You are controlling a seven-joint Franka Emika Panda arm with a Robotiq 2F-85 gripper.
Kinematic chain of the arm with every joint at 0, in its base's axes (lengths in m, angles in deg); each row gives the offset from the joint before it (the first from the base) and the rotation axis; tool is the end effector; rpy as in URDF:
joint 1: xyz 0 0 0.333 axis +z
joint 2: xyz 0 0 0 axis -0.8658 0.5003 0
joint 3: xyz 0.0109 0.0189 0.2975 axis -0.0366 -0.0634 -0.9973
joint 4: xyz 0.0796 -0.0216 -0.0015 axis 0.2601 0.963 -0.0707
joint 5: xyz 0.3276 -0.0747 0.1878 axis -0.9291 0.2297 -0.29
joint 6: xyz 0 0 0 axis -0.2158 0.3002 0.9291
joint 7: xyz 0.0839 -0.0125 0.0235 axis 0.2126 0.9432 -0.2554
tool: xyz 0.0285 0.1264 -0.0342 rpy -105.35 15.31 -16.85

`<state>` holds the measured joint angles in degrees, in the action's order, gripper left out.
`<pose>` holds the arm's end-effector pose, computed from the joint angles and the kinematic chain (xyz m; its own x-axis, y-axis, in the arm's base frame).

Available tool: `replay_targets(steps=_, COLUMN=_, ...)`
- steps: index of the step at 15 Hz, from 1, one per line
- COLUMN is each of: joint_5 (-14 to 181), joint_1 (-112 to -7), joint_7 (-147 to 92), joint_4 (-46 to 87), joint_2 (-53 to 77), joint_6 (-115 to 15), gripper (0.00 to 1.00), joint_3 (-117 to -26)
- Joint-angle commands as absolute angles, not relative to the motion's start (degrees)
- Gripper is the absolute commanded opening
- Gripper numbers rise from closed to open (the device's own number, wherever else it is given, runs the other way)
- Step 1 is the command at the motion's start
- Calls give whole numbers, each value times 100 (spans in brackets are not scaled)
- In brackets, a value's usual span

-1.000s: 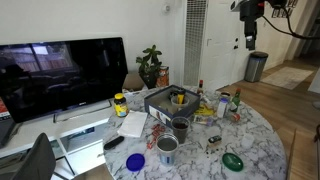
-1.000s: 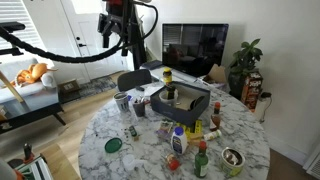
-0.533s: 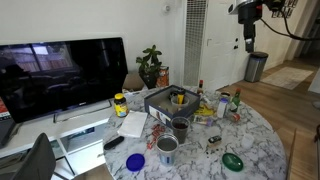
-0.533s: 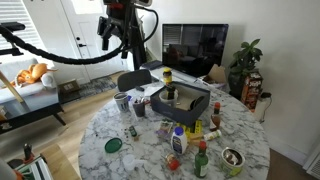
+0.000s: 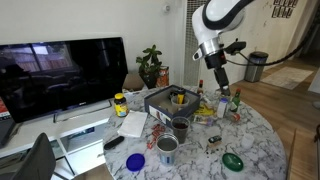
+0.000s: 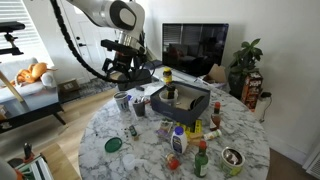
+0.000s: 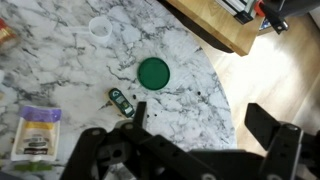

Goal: Put the toy car on the table, remove the top plank toy, put it on the table to the right and then put the toy car to the plank toy to the left

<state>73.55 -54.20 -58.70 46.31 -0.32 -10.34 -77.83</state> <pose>0.4745 0.0858 0.3359 0.7483 0.5559 -0.3619 0.4716 -0.8296 -0.2990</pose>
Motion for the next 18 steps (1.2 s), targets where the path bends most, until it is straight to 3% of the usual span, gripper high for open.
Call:
replay_targets(steps=1, joint_5=7384, joint_1=-5482, joint_7=-5963, joint_4=4585, joint_2=196, joint_6=-1112, gripper=100, joint_3=-7944)
replay_targets(steps=10, joint_5=7921, joint_1=-5487, joint_7=-6972, joint_4=4676, joint_2=915, joint_6=-1623, gripper=100, joint_3=-8110)
replay_targets(steps=18, joint_5=8263, joint_1=-5689, joint_7=-8665, joint_4=6537, joint_2=1031, joint_6=-5263, gripper=100, joint_3=-8197)
